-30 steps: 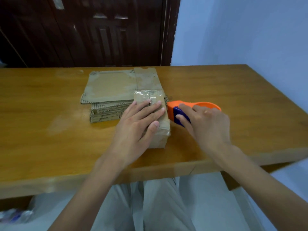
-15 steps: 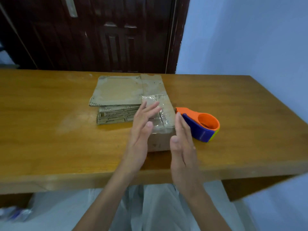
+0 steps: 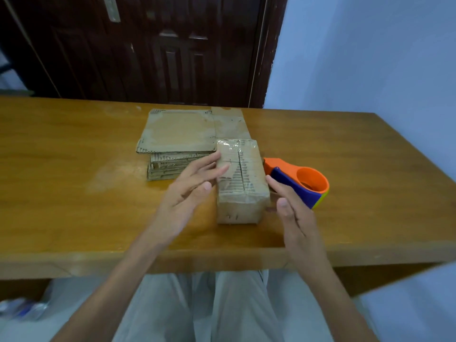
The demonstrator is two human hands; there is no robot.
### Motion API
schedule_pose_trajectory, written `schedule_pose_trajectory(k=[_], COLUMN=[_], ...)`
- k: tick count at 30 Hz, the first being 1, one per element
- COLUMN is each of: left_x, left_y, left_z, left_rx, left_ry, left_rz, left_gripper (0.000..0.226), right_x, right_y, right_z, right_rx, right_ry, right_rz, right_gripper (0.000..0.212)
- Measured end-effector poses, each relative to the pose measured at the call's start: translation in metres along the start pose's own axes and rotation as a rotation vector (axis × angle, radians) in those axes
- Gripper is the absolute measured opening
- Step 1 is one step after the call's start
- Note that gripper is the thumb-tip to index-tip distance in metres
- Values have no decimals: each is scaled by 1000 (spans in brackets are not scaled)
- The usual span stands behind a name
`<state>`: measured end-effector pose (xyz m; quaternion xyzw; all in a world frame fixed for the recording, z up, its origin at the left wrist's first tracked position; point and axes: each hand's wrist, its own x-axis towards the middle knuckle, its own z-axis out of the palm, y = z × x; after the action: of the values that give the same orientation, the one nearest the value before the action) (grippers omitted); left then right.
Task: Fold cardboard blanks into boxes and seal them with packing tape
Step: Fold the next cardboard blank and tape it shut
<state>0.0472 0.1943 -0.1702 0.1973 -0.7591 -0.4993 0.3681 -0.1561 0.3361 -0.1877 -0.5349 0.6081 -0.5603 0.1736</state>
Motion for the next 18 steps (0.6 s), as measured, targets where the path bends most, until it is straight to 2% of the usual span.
schedule_pose_trajectory(k=[3, 5, 12, 18], left_x=[-2, 1, 6, 6], left_y=[4, 4, 6, 8], left_z=[-20, -24, -32, -31], left_rx=[56, 89, 210, 267], left_ry=[-69, -104, -133, -132], left_rz=[47, 65, 107, 126], left_gripper=[31, 33, 44, 50], right_x=[15, 23, 39, 39], right_y=[5, 4, -5, -6], right_z=[-23, -34, -49, -52], right_rx=[-203, -279, -322, -337], right_ry=[-120, -208, -352, -362], right_rz=[-213, -288, -297, -299], right_gripper=[41, 39, 45, 55])
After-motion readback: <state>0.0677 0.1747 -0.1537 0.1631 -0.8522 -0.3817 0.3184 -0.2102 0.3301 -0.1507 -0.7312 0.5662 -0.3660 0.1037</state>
